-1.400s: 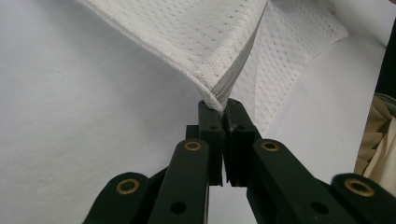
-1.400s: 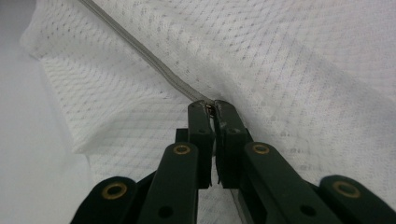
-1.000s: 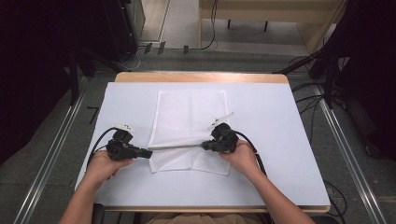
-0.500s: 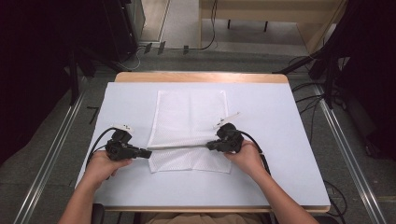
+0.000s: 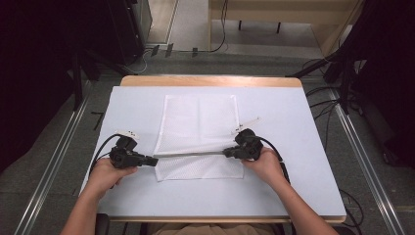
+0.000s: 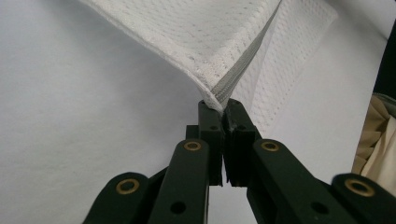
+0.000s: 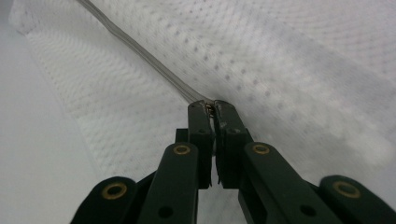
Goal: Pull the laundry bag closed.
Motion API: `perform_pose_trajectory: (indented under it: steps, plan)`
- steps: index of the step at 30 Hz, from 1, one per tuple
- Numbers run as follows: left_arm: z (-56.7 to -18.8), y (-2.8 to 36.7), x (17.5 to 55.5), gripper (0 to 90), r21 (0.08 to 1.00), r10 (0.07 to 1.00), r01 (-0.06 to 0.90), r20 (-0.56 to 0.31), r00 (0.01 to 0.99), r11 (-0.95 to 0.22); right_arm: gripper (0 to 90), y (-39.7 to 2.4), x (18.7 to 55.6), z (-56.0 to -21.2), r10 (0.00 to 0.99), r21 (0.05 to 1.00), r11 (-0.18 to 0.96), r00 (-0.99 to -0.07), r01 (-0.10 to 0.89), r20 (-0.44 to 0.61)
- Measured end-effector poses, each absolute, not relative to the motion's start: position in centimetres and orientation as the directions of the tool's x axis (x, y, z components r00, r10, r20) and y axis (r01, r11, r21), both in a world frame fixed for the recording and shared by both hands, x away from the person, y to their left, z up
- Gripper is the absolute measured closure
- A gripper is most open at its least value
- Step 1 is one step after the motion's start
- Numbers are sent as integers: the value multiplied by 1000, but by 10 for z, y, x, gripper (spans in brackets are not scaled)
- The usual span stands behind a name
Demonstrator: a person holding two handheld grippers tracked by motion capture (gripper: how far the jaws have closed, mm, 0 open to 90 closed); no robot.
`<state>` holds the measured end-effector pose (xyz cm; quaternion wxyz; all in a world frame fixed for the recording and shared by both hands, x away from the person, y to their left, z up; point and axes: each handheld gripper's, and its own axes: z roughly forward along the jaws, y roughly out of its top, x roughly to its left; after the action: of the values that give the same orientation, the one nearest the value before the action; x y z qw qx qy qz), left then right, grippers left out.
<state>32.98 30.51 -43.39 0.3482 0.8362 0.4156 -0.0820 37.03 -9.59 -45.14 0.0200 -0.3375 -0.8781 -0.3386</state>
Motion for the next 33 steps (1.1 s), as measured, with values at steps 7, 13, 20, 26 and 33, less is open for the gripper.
perform_pose_trajectory:
  steps: [7,13,20,26,33]
  plan:
    - [-434,306,329,881,513,637,751,-426,642,-415,883,-111,368,-449,593,583,533,-763,613,259]
    - [-433,305,329,882,515,628,750,-435,645,-414,883,-121,361,-447,587,590,542,-772,599,245]
    - [-433,304,329,846,534,638,744,-419,646,-402,875,-124,356,-443,584,618,518,-772,591,249]
    - [-431,305,329,765,553,643,743,-421,640,-377,828,-123,355,-442,582,648,509,-781,567,226]
    - [-429,305,329,637,572,660,738,-404,633,-357,723,-125,355,-440,582,677,490,-784,550,215]
